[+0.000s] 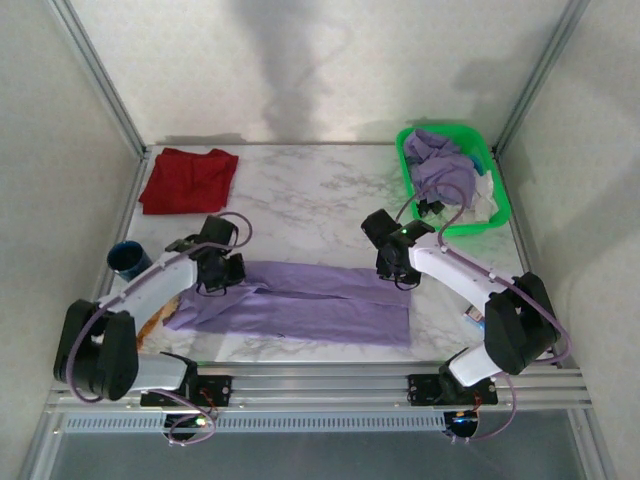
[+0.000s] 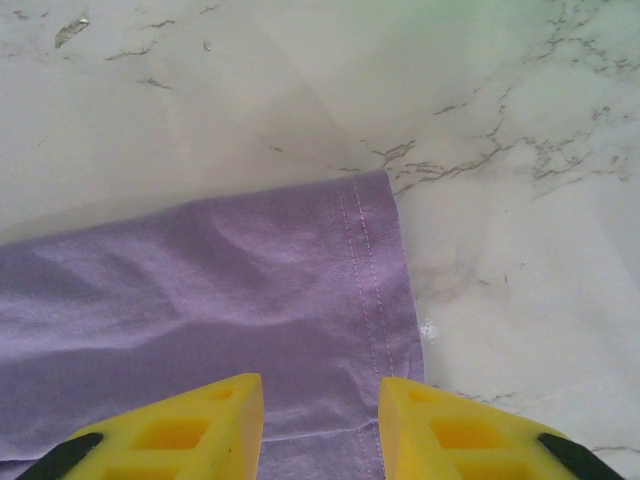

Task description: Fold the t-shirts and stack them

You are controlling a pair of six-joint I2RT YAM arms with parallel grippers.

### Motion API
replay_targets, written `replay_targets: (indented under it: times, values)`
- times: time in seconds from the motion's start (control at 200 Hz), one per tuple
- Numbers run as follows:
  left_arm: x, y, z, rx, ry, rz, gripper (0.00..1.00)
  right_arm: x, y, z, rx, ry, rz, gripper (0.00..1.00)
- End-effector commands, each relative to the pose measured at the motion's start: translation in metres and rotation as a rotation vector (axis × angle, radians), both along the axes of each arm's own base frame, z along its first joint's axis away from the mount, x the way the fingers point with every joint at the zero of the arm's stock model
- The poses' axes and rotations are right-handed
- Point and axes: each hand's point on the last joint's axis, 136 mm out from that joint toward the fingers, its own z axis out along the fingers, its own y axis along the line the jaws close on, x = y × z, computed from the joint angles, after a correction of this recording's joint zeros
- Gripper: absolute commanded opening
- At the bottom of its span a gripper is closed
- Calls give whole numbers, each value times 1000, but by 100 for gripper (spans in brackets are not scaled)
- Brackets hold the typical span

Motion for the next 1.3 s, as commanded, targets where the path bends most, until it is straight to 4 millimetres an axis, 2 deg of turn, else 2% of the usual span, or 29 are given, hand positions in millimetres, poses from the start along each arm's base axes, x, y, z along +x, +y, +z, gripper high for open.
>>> replay_targets:
  times: [0.0, 0.105, 0.19, 0.33, 0.386, 0.441, 0.496, 0.571, 0.641, 0.741, 0.831, 0.921, 1.011, 1.162, 1.297]
  values:
    - [-29, -17, -11, -116, 72, 14, 0, -4, 0, -4, 18, 21, 13, 35]
    - [-46, -25, -17, -138, 116, 6, 0, -6, 1, -7, 21, 30, 14, 35]
    - [-53, -31, -13, -156, 122, -3, 0, -7, 0, -7, 23, 26, 14, 35]
    - [-67, -57, -16, -305, 146, -27, 1, -7, -1, -10, 11, 34, 18, 35]
    - [-74, -62, -22, -332, 167, -31, 7, -6, 0, -11, 11, 36, 18, 36]
    - [-80, -61, -28, -323, 192, -32, 22, -6, 0, -11, 9, 39, 19, 35]
    - [-83, -59, -29, -302, 201, -36, 28, -5, 0, -11, 8, 40, 21, 35]
    - [-79, -62, -19, -305, 183, -49, 31, -4, 1, -11, 7, 41, 25, 35]
    - [-72, -71, 1, -350, 146, -75, 36, -3, 1, -11, 1, 44, 28, 35]
    - [-57, -69, 25, -331, 77, -76, 37, -2, 4, -12, 2, 50, 34, 35]
    - [-42, -55, 33, -240, 34, -47, 31, -1, 6, -13, 11, 53, 32, 35]
    - [-28, -36, 33, -119, 4, -13, 15, 1, 7, -12, 14, 51, 32, 35]
    - [-17, -26, 28, -45, -17, 8, 0, 0, 7, -12, 14, 52, 34, 35]
    - [-18, -17, 3, 40, 41, 1, 0, -2, 5, -11, 9, 54, 37, 35]
    - [-29, -22, -10, 24, 83, -5, 0, -3, 5, -11, 8, 57, 38, 35]
